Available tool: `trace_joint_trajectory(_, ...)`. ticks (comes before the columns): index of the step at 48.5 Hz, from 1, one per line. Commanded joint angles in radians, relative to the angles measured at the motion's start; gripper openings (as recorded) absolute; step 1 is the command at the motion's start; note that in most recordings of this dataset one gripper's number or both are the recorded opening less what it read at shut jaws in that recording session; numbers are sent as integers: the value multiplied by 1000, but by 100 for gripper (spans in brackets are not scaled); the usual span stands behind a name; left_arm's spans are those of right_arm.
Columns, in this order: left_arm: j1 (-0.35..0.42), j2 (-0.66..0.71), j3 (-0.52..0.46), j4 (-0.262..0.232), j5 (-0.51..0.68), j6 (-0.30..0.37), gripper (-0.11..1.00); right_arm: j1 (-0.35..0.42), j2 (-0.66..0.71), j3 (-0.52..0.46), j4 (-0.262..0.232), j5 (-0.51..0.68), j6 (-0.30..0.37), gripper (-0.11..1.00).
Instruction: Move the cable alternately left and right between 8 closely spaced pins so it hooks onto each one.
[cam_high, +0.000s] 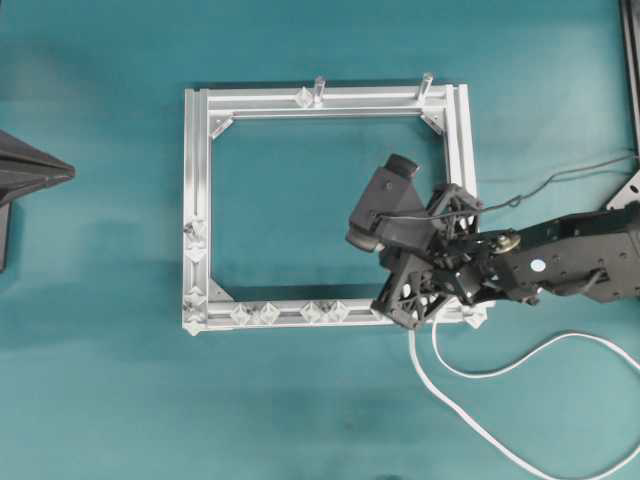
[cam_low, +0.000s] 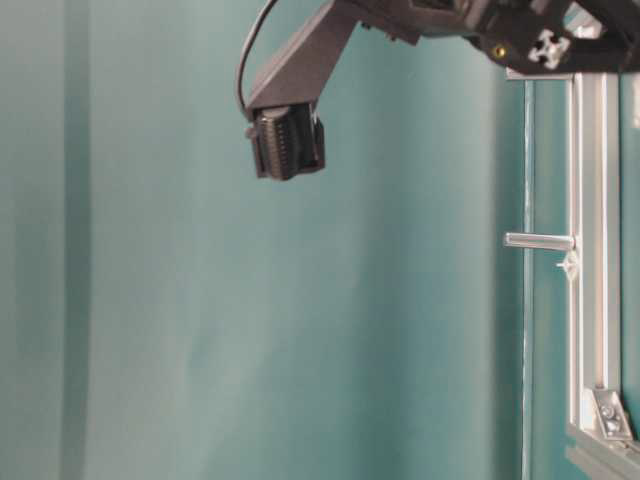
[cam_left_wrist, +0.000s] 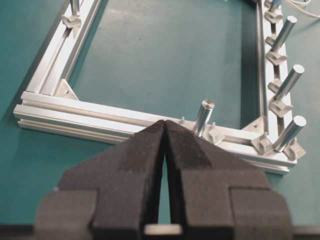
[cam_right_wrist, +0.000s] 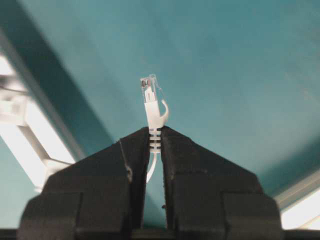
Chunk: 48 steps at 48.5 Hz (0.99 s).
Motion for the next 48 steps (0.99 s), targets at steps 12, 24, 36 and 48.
trace_joint_trajectory(12, 3, 6, -9, 2, -6, -6, 0, -2, 3, -54, 6, -81, -3, 9)
trace_joint_trajectory(24, 3, 6, -9, 2, -6, -5, 0, 8, 29, -86, 31, -81, -3, 9)
trace_joint_trajectory(36, 3, 6, -9, 2, -6, -5, 0, 28, 41, -103, 34, -80, -3, 9)
trace_joint_trajectory(48, 3, 6, -9, 2, -6, -5, 0, 54, 60, -115, 71, -72, -2, 9)
